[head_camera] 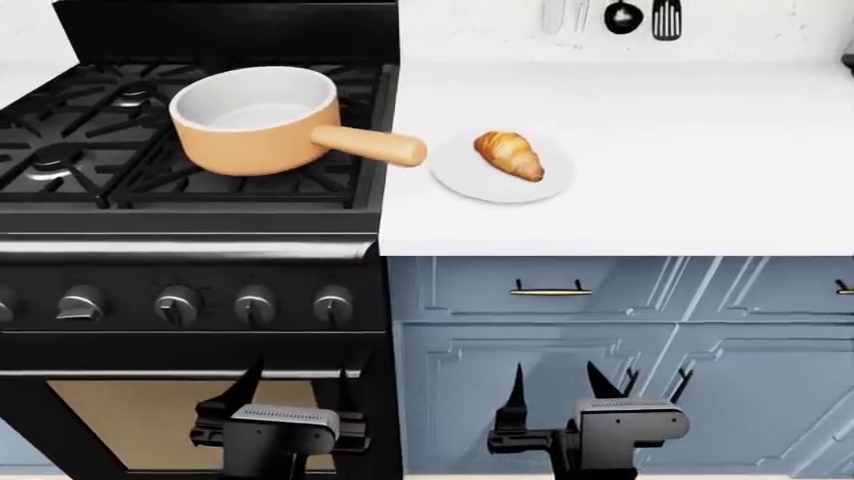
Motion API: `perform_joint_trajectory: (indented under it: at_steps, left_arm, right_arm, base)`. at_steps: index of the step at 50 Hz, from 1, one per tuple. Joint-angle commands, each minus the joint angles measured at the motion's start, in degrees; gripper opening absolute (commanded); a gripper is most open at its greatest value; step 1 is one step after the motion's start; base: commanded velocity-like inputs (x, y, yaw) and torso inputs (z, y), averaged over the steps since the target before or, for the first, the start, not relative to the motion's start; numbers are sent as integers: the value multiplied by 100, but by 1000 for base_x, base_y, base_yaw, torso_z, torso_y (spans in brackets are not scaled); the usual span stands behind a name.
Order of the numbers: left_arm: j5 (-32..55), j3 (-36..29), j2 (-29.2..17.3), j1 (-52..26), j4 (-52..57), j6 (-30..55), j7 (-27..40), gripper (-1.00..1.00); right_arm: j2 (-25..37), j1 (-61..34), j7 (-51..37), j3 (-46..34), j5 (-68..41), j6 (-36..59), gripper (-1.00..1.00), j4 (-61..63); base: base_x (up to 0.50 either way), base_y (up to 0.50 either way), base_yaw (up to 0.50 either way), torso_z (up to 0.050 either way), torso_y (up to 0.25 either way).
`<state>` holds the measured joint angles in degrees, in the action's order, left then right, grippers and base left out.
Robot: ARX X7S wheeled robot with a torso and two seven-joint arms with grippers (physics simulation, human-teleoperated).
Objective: Pick the croissant and place it on the pan. Then turn on the stove to warm the croissant.
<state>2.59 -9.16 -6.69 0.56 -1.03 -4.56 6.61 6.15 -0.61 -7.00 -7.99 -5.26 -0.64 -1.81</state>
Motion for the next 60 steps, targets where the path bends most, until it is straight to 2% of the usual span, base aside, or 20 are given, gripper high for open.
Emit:
perform_joint_trajectory:
  at_steps: [1,24,26,28,32,39,41,49,55,60]
  left_arm:
    - [32,-78,-62,0,4,-29,64,100]
    - [196,-150,-144,10,165,138,179,100]
    - [434,-91,-133,0,312,523,164,100]
    - [257,-198,-182,34,423,454,192,100]
    - [420,-166,-248,147,1081,841,201,100]
    - [591,-144,-420,-3,2321,2001,296,100]
    - [483,-240,-528,-27,2493,2106,268,100]
    - [1031,-56,-762,-263,3380,3229,140,100]
    - [1645,104,-991,-674,4159,4228,-76,100]
    - [2058,381,-1101,-934,4593,4905,-37,100]
  right_arm:
    - [51,-9,-78,-53,-80,-11,100,4]
    - [148,-26,-190,-158,-189,-23,100,4]
    - [156,-33,-206,-172,-187,0,100,28]
    - [174,-46,-239,-235,-89,-4,100,45]
    - [227,-8,-275,-292,-101,339,100,582]
    - [472,18,-375,-230,-282,1470,100,2071]
    - [536,0,-398,-199,-353,1822,100,2339]
    - [851,-197,-329,-147,-741,3157,100,3518]
    - [1238,-590,-319,232,-1494,5252,100,4980]
    - [1277,-1229,-387,554,-2123,6786,100,5679]
  base:
    - [0,0,0,50,0]
    - [0,0,0,50,0]
    - [0,0,0,50,2]
    - [0,0,0,0,0]
    - [0,0,0,0,0]
    - [0,0,0,0,0]
    - [0,0,0,0,0]
    - [0,0,0,0,0]
    - [0,0,0,0,0]
    - [0,0,0,0,0]
